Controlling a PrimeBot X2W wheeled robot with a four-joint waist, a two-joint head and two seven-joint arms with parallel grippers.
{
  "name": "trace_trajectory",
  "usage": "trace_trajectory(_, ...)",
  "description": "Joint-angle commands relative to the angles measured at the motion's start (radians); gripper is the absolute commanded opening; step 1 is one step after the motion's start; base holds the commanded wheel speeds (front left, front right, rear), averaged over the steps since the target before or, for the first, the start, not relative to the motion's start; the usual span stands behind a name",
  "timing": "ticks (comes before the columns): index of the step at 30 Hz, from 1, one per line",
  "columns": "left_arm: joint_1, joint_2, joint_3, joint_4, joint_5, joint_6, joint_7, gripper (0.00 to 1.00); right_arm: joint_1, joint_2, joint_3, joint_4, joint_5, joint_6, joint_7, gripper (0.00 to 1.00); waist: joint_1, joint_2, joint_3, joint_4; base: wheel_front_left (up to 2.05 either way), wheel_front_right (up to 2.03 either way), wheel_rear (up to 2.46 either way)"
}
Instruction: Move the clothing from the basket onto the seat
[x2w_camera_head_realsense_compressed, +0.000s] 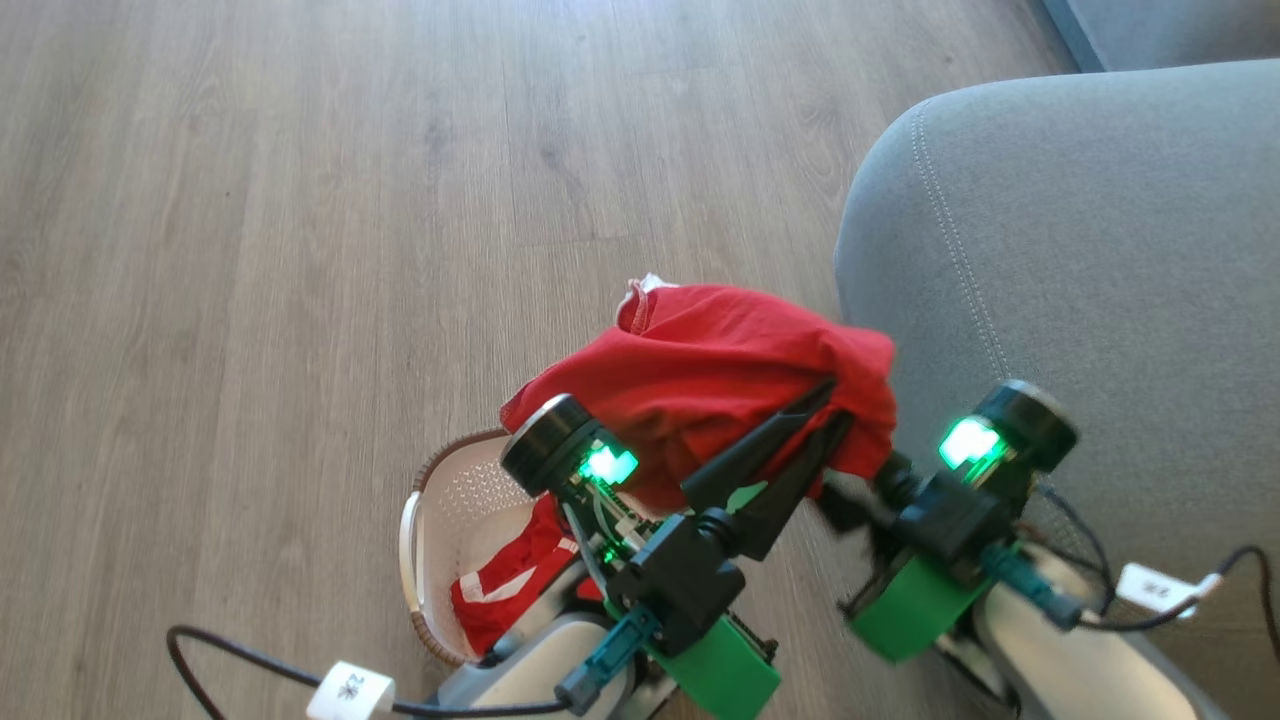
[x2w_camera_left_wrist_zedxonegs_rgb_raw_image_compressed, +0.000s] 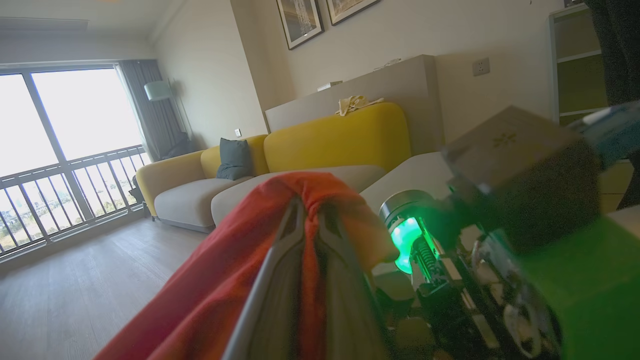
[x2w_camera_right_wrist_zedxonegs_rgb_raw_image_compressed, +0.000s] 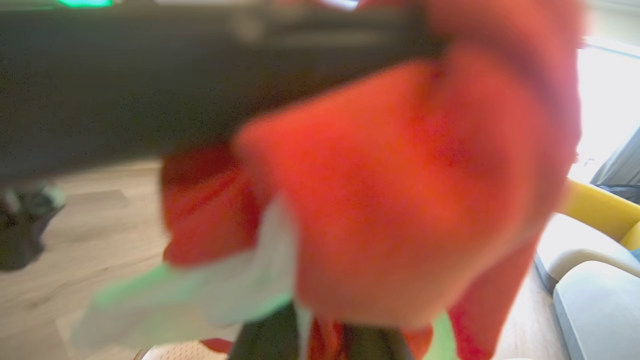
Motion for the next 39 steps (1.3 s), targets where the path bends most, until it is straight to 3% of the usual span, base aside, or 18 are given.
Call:
trace_trajectory(1,-0.056,-0.004,0.019,-0.04,-0.004,-0.007,-0.005,0.0,-0.012,0.02,-0.029,-0.041,-0.002,0.007,-0.001,0.0,0.0,0.0,0.001,0.002,0.0,0.0,0.0)
trace_trajectory(6,-0.059,-0.004,0.0,-0.038,-0.009,-0.007,-0.005,0.0,0.033,0.096,-0.155,-0.067,0.01,0.007,-0.001,0.0,0.0,0.0,0.001,0.013,0.0,0.0,0.0)
trace_trajectory(11,-0.063,-0.004,-0.02,-0.04,-0.022,0.0,-0.005,0.0,0.057,0.148,-0.21,-0.095,0.024,0.007,-0.001,0.0,0.0,0.0,-0.002,0.02,0.0,0.0,0.0)
trace_trajectory(12,-0.063,-0.004,-0.021,-0.041,-0.024,0.003,-0.005,0.15,0.06,0.153,-0.217,-0.1,0.025,0.007,-0.001,0.0,0.0,0.0,-0.003,0.022,0.0,0.0,0.0)
trace_trajectory(13,-0.063,-0.004,-0.02,-0.042,-0.024,0.007,-0.005,0.4,0.063,0.159,-0.224,-0.104,0.027,0.007,-0.001,0.0,0.0,0.0,-0.004,0.023,0.0,0.0,0.0)
trace_trajectory(16,-0.062,-0.004,-0.016,-0.038,-0.022,0.016,-0.005,0.72,0.068,0.171,-0.246,-0.118,0.031,0.007,-0.001,0.0,0.0,0.0,-0.006,0.025,0.0,0.0,0.0)
trace_trajectory(17,-0.062,-0.004,-0.016,-0.038,-0.022,0.016,-0.005,0.72,0.068,0.171,-0.246,-0.118,0.031,0.007,-0.001,0.0,0.0,0.0,-0.006,0.025,0.0,0.0,0.0)
trace_trajectory(19,-0.06,-0.004,-0.009,-0.032,-0.016,0.026,-0.005,0.99,0.07,0.176,-0.254,-0.129,0.039,0.007,-0.001,0.0,0.0,0.0,-0.007,0.027,0.0,0.0,0.0)
trace_trajectory(30,-0.057,-0.004,0.039,-0.011,-0.004,0.067,-0.005,1.0,0.068,0.183,-0.312,-0.228,-0.001,0.007,-0.001,0.0,0.0,0.0,-0.002,0.026,0.0,0.0,0.0)
trace_trajectory(39,-0.041,-0.004,0.083,0.016,0.011,0.065,-0.005,1.0,0.066,0.21,-0.409,-0.29,-0.032,0.007,-0.001,0.0,0.0,0.0,0.002,0.032,0.0,0.0,0.0)
